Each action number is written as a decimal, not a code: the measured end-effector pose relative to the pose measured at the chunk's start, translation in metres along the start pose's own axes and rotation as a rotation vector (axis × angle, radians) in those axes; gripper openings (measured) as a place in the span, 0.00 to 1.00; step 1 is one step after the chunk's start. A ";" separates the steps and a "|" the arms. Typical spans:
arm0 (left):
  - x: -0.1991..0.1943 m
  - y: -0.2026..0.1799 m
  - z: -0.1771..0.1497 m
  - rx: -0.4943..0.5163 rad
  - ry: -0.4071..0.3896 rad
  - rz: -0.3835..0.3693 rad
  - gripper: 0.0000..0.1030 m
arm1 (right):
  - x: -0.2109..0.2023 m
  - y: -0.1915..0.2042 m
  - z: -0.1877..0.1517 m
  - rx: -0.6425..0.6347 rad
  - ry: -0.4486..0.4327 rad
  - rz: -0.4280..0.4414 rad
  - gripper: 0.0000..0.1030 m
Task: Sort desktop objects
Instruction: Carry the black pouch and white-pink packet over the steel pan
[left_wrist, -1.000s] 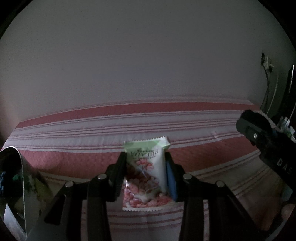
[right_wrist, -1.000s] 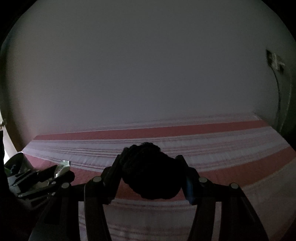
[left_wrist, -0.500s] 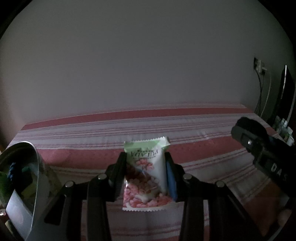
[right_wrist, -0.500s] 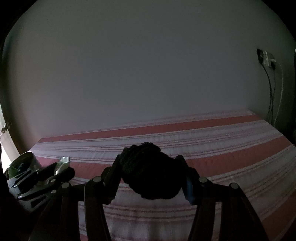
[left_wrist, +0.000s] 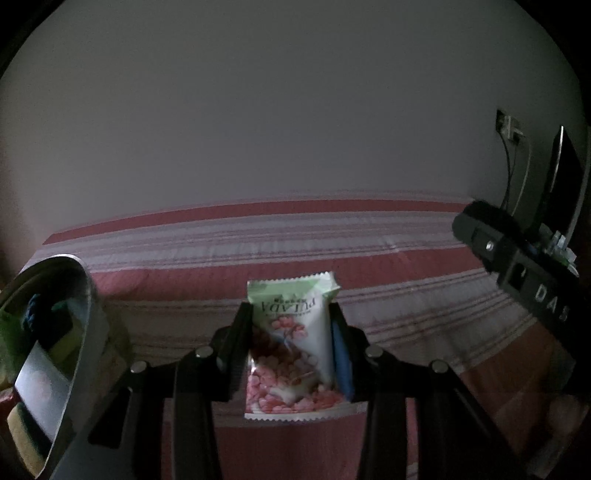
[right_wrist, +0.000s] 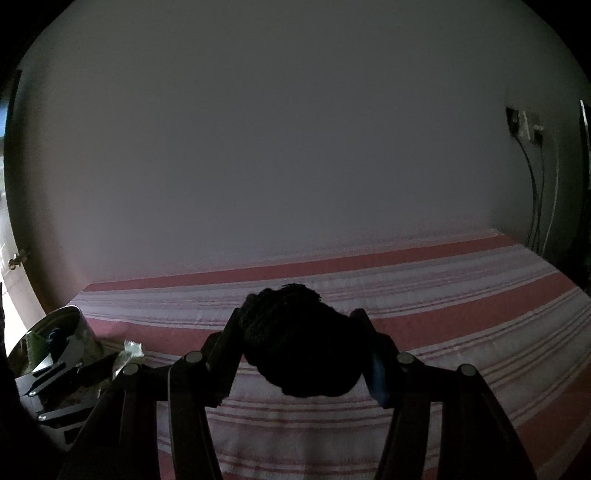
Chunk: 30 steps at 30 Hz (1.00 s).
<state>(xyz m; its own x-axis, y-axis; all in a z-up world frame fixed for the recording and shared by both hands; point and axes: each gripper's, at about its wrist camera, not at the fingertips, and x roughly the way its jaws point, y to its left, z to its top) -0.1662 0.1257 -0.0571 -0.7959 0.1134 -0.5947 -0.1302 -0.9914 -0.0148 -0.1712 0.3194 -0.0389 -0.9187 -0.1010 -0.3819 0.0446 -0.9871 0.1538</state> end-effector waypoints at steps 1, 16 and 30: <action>-0.005 -0.003 0.000 -0.001 0.002 -0.001 0.38 | -0.002 -0.001 -0.001 0.002 -0.007 0.000 0.57; -0.047 0.014 -0.011 -0.012 -0.035 0.017 0.38 | -0.019 0.008 -0.013 0.078 0.020 0.091 0.57; -0.073 0.044 -0.021 -0.052 -0.067 0.004 0.38 | -0.041 0.052 -0.032 0.114 0.069 0.165 0.57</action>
<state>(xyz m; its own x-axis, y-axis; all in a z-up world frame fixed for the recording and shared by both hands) -0.1013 0.0726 -0.0316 -0.8342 0.1116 -0.5401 -0.0970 -0.9937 -0.0555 -0.1186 0.2678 -0.0446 -0.8733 -0.2720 -0.4042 0.1435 -0.9364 0.3202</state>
